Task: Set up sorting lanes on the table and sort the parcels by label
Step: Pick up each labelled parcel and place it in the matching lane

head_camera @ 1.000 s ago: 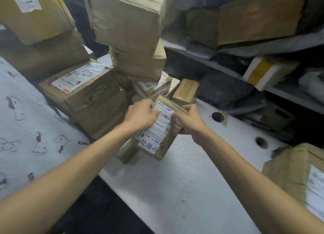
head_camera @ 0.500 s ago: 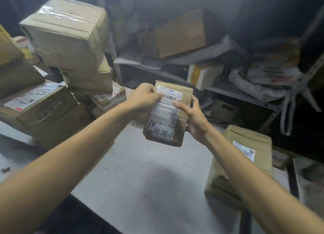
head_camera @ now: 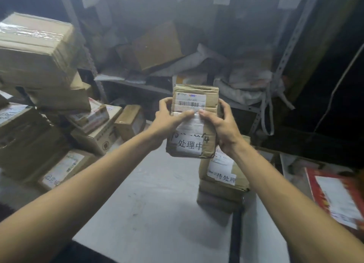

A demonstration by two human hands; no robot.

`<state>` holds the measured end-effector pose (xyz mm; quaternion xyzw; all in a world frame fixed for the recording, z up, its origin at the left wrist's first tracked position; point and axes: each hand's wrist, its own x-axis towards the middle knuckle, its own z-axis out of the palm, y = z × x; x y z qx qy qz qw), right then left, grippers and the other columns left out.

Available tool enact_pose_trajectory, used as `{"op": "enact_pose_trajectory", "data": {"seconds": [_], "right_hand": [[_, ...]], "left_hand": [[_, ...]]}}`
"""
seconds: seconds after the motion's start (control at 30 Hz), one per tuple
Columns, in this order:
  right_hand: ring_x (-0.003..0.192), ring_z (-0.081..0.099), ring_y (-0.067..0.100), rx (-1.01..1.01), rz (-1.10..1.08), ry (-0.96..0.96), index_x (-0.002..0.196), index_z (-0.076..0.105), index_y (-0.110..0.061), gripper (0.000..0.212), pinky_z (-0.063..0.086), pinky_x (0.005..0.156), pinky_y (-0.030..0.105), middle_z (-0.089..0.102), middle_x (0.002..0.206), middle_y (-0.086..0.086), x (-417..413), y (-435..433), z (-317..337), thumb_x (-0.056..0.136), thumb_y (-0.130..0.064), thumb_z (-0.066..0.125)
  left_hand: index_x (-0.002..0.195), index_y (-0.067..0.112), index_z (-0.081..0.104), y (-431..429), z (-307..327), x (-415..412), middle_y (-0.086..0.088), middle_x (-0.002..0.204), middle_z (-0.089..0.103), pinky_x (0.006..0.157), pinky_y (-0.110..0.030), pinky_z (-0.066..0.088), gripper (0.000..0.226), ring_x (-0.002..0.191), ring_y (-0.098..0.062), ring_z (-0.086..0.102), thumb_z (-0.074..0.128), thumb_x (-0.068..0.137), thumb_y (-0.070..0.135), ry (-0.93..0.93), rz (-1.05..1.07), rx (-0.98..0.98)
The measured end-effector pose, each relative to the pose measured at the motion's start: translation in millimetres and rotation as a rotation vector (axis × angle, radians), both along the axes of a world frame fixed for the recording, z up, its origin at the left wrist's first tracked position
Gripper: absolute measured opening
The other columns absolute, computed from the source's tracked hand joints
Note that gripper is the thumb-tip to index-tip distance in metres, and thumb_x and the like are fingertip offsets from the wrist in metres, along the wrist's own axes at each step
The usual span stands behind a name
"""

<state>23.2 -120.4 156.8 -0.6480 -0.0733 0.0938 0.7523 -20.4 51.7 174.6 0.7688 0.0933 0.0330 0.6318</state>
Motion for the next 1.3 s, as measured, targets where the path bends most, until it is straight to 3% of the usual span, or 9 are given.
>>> {"op": "enact_pose_trajectory", "data": {"seconds": [0.1,0.27,0.37,0.47,0.67,0.97,1.07,1.2,1.3], "right_hand": [[0.113,0.067,0.024,-0.003,-0.026,-0.003,0.132,0.043,-0.030,0.061,0.057,0.095,0.048,0.064,0.128,0.006,-14.9,-25.9,2.3,0.085,-0.015,0.079],[0.113,0.068,0.026,-0.039,-0.083,0.011,0.146,0.036,-0.029,0.084,0.056,0.097,0.051,0.064,0.131,0.006,-46.0,-68.0,5.2,0.076,-0.031,0.082],[0.111,0.069,0.025,-0.083,-0.103,0.023,0.149,0.034,-0.032,0.085,0.057,0.095,0.052,0.064,0.131,0.005,-65.8,-91.7,8.7,0.078,-0.034,0.082],[0.109,0.070,0.025,-0.078,-0.153,0.019,0.149,0.034,-0.028,0.074,0.057,0.094,0.050,0.065,0.128,0.005,-84.7,-116.3,11.1,0.088,-0.023,0.076],[0.112,0.068,0.024,-0.072,-0.225,0.027,0.147,0.036,-0.028,0.070,0.058,0.094,0.045,0.063,0.130,0.005,-97.2,-157.5,8.1,0.089,-0.021,0.075],[0.110,0.070,0.024,-0.042,-0.246,0.025,0.136,0.046,-0.033,0.059,0.057,0.095,0.046,0.067,0.125,0.005,-61.5,-219.7,-2.0,0.087,-0.021,0.077],[0.109,0.070,0.022,-0.070,-0.220,0.022,0.134,0.046,-0.034,0.056,0.058,0.094,0.043,0.067,0.125,0.004,-48.0,-239.6,-3.3,0.089,-0.021,0.075],[0.109,0.070,0.019,-0.112,-0.204,0.031,0.125,0.049,-0.039,0.045,0.057,0.096,0.042,0.068,0.123,0.000,-31.4,-256.3,-7.5,0.090,-0.022,0.074],[0.109,0.069,0.020,-0.152,-0.201,0.059,0.126,0.052,-0.036,0.038,0.058,0.093,0.040,0.067,0.126,0.004,-22.6,-257.8,-13.4,0.095,-0.021,0.068]], "left_hand": [[0.142,0.020,0.032,-21.1,-8.9,-1.6,-0.001,0.127,0.064,0.093,-0.046,0.055,0.100,0.109,-0.020,0.067,0.087,0.064,0.048,0.001,-0.123,-0.155],[0.132,0.012,0.054,-67.8,-5.9,-23.0,-0.007,0.123,0.068,0.092,-0.041,0.056,0.048,0.111,-0.024,0.067,0.069,0.090,0.030,-0.112,-0.316,-0.187],[0.130,0.012,0.057,-92.8,-2.9,-38.8,-0.006,0.120,0.069,0.089,-0.036,0.057,0.039,0.108,-0.021,0.068,0.065,0.093,0.024,-0.138,-0.349,-0.218],[0.123,0.017,0.059,-116.3,-3.0,-48.2,-0.003,0.115,0.071,0.087,-0.034,0.058,0.033,0.104,-0.018,0.070,0.067,0.092,0.025,-0.101,-0.370,-0.235],[0.136,0.016,0.047,-154.5,-9.2,-43.8,-0.003,0.123,0.068,0.093,-0.047,0.055,0.081,0.107,-0.021,0.069,0.082,0.071,0.049,-0.037,-0.389,-0.224],[0.137,0.014,0.042,-217.8,-13.1,-6.3,-0.005,0.124,0.067,0.092,-0.044,0.056,0.071,0.106,-0.020,0.069,0.077,0.081,0.039,0.018,-0.399,-0.220],[0.140,0.016,0.040,-237.1,-18.2,6.6,-0.005,0.125,0.066,0.093,-0.046,0.055,0.093,0.107,-0.022,0.069,0.084,0.068,0.053,0.039,-0.387,-0.217],[0.140,0.017,0.033,-255.1,-27.2,21.3,-0.004,0.126,0.063,0.092,-0.043,0.056,0.088,0.106,-0.019,0.069,0.082,0.073,0.046,0.070,-0.332,-0.227],[0.142,0.018,0.032,-263.8,-31.1,31.2,-0.007,0.124,0.065,0.089,-0.045,0.057,0.102,0.101,-0.022,0.071,0.084,0.063,0.056,0.107,-0.317,-0.193]]}}
